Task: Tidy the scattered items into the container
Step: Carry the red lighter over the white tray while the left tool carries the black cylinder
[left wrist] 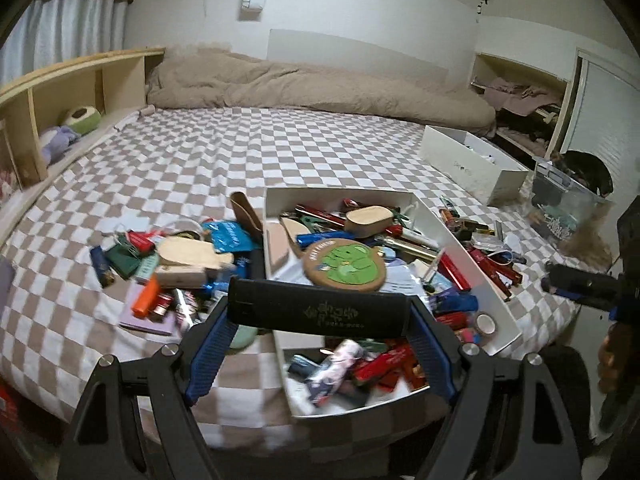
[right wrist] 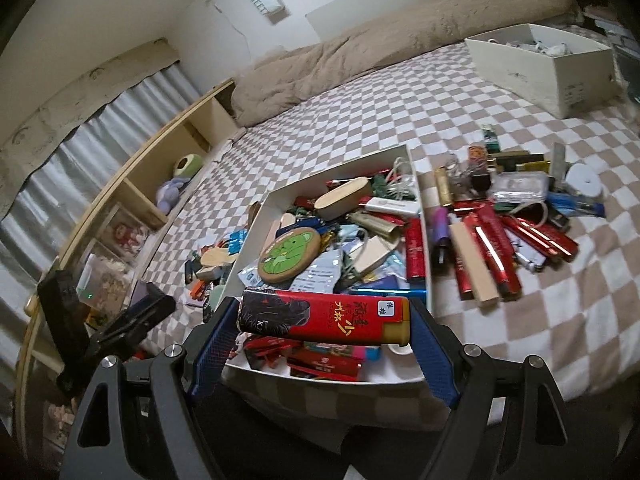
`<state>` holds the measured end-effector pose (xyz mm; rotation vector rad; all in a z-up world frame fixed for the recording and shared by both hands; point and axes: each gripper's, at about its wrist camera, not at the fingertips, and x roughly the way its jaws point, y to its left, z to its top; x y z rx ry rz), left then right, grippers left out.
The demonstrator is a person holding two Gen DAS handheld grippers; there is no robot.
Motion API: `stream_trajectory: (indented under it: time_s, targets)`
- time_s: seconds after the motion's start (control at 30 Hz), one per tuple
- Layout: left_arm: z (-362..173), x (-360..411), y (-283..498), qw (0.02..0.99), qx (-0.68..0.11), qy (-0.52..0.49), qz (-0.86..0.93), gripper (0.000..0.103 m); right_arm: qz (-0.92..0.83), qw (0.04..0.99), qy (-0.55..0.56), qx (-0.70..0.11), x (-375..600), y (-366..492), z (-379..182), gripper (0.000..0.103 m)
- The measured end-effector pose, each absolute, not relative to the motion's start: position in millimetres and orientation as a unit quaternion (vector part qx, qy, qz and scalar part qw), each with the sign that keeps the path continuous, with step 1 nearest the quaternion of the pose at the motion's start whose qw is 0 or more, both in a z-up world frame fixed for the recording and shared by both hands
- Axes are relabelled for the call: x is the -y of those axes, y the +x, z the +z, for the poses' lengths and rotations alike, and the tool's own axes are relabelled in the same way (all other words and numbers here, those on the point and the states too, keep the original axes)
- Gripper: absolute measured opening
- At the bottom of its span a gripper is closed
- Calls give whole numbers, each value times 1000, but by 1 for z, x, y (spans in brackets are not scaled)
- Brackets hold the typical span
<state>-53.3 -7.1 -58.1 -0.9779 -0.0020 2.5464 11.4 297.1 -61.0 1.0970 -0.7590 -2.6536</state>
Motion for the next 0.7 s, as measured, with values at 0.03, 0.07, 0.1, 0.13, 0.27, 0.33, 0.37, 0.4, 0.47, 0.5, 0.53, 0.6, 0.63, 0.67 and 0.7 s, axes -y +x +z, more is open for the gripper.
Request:
stream_trajectory:
  time_s: [0.03, 0.07, 0.1, 0.13, 0.27, 0.33, 0.37, 0.4, 0.47, 0.5, 0.53, 0.6, 0.63, 0.67, 0.7]
  targets:
    - [-60, 4, -53, 205, 4, -353, 913, 83, -890, 85, 370, 253, -294, 9, -62, 82]
    - [-62, 1, -54, 205, 9, -357, 911, 83, -890, 84, 371, 252, -292, 8, -63, 82]
    - [-64, -2, -54, 205, 13, -361, 910, 83, -890, 83, 372, 251, -290, 6, -65, 82]
    - [-67, -4, -56, 205, 19, -367, 907, 83, -890, 82, 374, 248, -288, 5, -67, 83]
    - [-76, -14, -57, 198, 21, -380, 904, 83, -891, 72, 390, 221, -277, -1, -76, 82]
    - [-81, -19, -57, 195, 20, -386, 901, 83, -891, 69, 399, 207, -271, -5, -82, 82]
    - [-83, -20, -58, 193, 20, -389, 901, 83, -890, 69, 403, 202, -269, -6, -85, 82]
    - [-85, -22, -58, 188, 18, -391, 901, 83, -889, 69, 408, 199, -267, -7, -88, 82]
    - [-89, -25, -57, 182, 13, -395, 901, 83, -887, 66, 415, 194, -264, -10, -93, 82]
    - [-91, -26, -57, 180, 11, -397, 900, 83, -885, 65, 418, 192, -263, -12, -95, 82]
    - [-93, -27, -57, 179, 11, -399, 899, 83, -884, 64, 422, 191, -262, -13, -97, 82]
    - [-96, -27, -57, 177, 11, -403, 898, 83, -881, 63, 429, 191, -261, -15, -102, 82]
    - [-97, -27, -57, 176, 10, -404, 898, 83, -879, 62, 432, 191, -260, -16, -103, 82]
    - [-98, -28, -57, 175, 8, -405, 897, 83, -878, 61, 436, 191, -260, -17, -105, 82]
    - [-98, -28, -57, 174, 6, -405, 897, 83, -876, 60, 439, 191, -260, -17, -108, 82]
